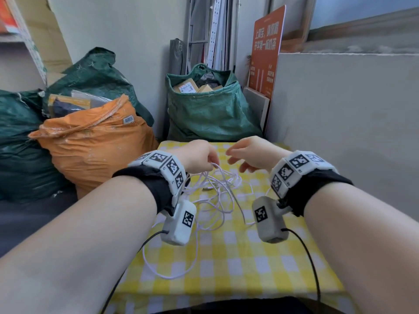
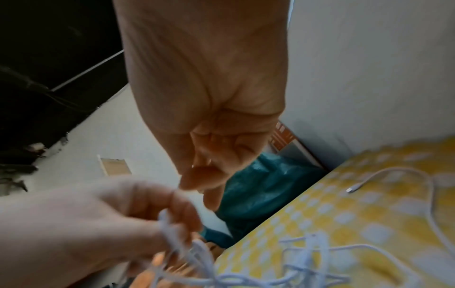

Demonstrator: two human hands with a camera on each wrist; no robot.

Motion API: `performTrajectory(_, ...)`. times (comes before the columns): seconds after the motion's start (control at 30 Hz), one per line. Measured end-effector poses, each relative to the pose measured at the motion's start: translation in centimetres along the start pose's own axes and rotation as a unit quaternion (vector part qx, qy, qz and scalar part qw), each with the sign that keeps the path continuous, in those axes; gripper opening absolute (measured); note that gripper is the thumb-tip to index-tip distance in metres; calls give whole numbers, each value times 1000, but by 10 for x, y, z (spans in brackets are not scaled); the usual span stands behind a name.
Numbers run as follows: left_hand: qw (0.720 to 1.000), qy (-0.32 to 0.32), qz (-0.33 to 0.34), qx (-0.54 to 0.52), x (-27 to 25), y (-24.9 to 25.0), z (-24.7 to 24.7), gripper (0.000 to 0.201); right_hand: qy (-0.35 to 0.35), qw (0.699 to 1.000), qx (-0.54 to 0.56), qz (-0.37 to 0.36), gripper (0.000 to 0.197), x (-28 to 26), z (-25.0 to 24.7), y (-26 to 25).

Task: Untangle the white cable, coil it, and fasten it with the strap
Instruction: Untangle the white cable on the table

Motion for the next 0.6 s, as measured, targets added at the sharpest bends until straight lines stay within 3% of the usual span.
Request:
performTrajectory(0.1, 1000, 7, 7, -2, 2, 4, 3, 22, -83, 996, 13, -15, 18, -3, 27, -15)
performTrajectory(0.2, 1000, 16, -1, -19, 3, 0, 3, 17, -108, 994, 30, -9, 15, -6, 33, -16)
performTrajectory(0.37, 999, 5, -36, 32, -1, -19, 4, 15, 21, 993, -117, 17, 22, 7, -7, 0)
performTrajectory(0.47, 997, -33, -66, 39, -8, -42, 9, 15, 104, 961, -244, 72, 25, 5, -43, 23)
performTrajectory(0.53, 994, -49, -90, 33, -12, -53, 11, 15, 157, 942, -267, 126, 24, -3, -62, 40)
performTrajectory(0.6, 994, -43, -103, 19, -12, -57, 9, 20, 166, 935, -272, 159, 26, -8, -67, 51)
Point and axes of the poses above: each hand's wrist, its own x-axis towards the middle knuckle, its own z-axis out of the palm, y = z × x, the point moved 10 cm from there along x, towards the middle knuckle, and after that the axes turned 7 degrees about -x, right-handed, at the moved point
